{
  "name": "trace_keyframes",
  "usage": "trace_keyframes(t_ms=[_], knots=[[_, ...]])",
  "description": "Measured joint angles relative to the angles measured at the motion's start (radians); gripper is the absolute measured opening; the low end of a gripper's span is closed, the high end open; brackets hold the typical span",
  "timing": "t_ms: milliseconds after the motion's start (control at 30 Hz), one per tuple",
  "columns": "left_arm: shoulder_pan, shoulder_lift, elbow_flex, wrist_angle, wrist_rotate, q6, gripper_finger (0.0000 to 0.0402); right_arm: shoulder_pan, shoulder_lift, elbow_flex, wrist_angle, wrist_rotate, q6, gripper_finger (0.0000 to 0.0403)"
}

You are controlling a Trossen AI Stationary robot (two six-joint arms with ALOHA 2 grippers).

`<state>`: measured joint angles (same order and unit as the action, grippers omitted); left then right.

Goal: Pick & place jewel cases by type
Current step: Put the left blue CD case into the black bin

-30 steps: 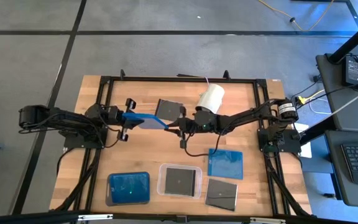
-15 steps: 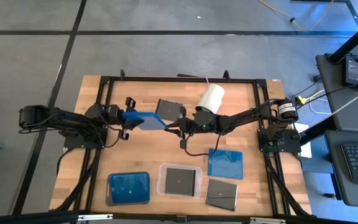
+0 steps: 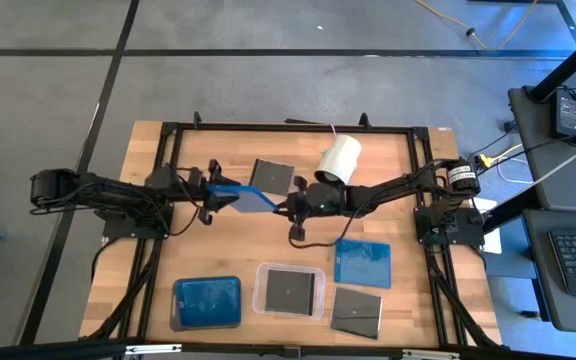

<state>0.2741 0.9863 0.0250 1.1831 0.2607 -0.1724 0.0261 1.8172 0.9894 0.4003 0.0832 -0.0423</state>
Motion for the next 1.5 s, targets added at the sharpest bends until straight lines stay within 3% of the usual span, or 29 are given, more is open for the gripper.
trace_keyframes(t_ms=[367,533,933,1167,1500], knots=[[0.0,0.0,0.0,-0.149,0.006,-0.079,0.0189,0.0,0.0,0.0,-0.168,0.003,0.065,0.0053],[0.0,0.0,0.0,-0.207,0.079,-0.105,0.0186,0.0,0.0,0.0,-0.233,0.002,0.069,0.0053],[0.0,0.0,0.007,-0.282,0.119,-0.192,0.0157,0.0,0.0,0.0,-0.305,-0.025,0.09,0.0053],[0.012,0.0,0.103,-0.355,0.138,-0.138,0.0148,-0.001,0.0,0.0,-0.295,-0.024,0.09,0.0053],[0.073,-0.022,0.271,-0.61,0.249,-0.041,0.0148,-0.007,0.0,0.006,-0.362,-0.024,0.084,0.0053]])
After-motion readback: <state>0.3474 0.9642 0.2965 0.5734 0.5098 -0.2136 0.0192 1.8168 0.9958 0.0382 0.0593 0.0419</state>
